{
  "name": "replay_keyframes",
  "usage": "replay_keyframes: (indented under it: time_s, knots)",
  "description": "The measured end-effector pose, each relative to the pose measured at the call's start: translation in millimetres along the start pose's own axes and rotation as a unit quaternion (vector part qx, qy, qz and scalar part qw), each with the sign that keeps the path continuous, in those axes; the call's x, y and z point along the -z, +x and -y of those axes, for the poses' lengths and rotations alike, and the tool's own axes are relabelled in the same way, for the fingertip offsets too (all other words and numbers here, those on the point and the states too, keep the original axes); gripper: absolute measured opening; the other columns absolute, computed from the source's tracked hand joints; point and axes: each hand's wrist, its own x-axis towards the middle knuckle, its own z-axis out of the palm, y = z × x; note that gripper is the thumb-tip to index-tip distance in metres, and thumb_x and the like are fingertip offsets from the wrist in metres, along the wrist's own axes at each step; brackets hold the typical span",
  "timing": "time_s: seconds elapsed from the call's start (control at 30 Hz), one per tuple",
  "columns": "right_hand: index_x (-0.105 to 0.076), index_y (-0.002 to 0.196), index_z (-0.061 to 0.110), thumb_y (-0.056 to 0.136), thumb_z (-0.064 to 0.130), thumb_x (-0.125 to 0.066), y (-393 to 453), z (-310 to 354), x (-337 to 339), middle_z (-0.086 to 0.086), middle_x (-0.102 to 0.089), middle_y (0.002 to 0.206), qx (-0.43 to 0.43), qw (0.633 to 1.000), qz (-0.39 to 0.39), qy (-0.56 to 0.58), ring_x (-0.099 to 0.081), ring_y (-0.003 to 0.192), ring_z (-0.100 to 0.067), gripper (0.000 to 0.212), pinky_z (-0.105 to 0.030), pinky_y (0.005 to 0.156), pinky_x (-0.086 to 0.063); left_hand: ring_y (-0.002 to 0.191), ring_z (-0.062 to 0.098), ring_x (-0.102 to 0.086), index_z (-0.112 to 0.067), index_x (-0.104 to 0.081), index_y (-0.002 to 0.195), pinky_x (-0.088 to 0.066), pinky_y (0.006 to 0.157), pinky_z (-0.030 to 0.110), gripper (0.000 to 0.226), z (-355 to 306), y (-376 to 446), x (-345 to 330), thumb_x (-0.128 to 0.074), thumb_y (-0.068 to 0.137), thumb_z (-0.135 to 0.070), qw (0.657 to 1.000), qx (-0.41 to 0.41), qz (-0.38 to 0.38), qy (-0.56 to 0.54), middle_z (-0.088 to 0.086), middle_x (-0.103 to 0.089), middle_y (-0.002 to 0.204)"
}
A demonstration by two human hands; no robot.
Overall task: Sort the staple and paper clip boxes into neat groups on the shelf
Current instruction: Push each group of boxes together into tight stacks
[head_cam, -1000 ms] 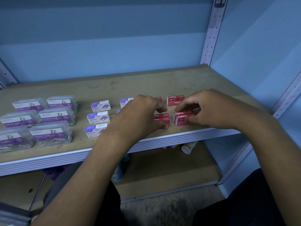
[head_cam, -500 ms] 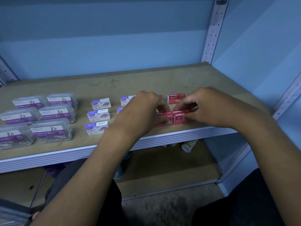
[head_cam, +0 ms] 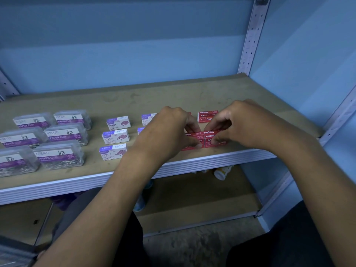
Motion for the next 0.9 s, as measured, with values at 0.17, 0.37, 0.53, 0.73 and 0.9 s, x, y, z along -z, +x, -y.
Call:
replay_keyframes:
  time_s: [0.17,0.37,0.53,0.73,0.9]
  knots:
    - [-0.079,0.096,0.033,0.071,0.029,-0.088,1.9,-1.0,0.1,0.018,-0.075,0.087,-0.008,1.0,0.002,0.022,-0.066,0.075,0.011,0.027,-0.009,0.071,-0.051,0.083,0.007,-0.063,-0.028,-0.078,0.101,-0.054,0.08,0.028,0.032,-0.3,-0.2,-0.1,-0.085,0.071,-0.036,1.0,0.004,0.004,0.002,-0.007,-0.075,0.096]
    - [-0.079,0.1,0.033,0.071,0.031,-0.089,1.7,0.1,0.0,0.017,-0.075,0.091,-0.006,1.0,0.002,0.019,-0.066,0.081,0.007,0.031,-0.015,0.077,-0.053,0.079,0.003,-0.059,-0.026,-0.077,0.104,-0.052,0.077,0.022,0.034,-0.5,-1.6,-1.3,-0.086,0.071,-0.034,1.0,0.005,0.0,0.0,-0.008,-0.074,0.098]
    - [-0.077,0.105,0.039,0.075,0.034,-0.086,-0.4,-4.8,7.7,0.028,-0.07,0.092,0.023,0.998,-0.04,0.039,-0.066,0.086,0.009,0.032,-0.012,0.076,-0.052,0.089,0.007,-0.065,-0.026,-0.073,0.113,-0.056,0.08,0.029,0.049,2.1,-3.2,4.0,-0.086,0.068,-0.041,0.999,-0.002,-0.033,-0.027,-0.009,-0.073,0.105]
    - [-0.075,0.11,0.037,0.085,0.031,-0.078,11.2,-9.2,7.2,0.02,-0.072,0.106,0.034,0.994,-0.09,0.053,-0.065,0.091,0.004,0.025,-0.022,0.083,-0.055,0.091,0.006,-0.065,-0.027,-0.071,0.115,-0.056,0.084,0.028,0.039,8.9,9.8,4.8,-0.078,0.079,-0.039,0.995,0.017,-0.1,-0.013,-0.01,-0.072,0.108]
    - [-0.072,0.115,0.038,0.091,0.026,-0.072,27.9,-12.2,-2.0,0.01,-0.066,0.124,0.025,0.995,-0.088,0.027,-0.06,0.101,-0.008,0.028,-0.026,0.086,-0.049,0.098,0.01,-0.063,-0.029,-0.069,0.118,-0.045,0.078,0.021,0.033,16.3,22.1,-2.2,-0.073,0.085,-0.033,0.994,0.04,-0.097,0.04,-0.008,-0.07,0.115]
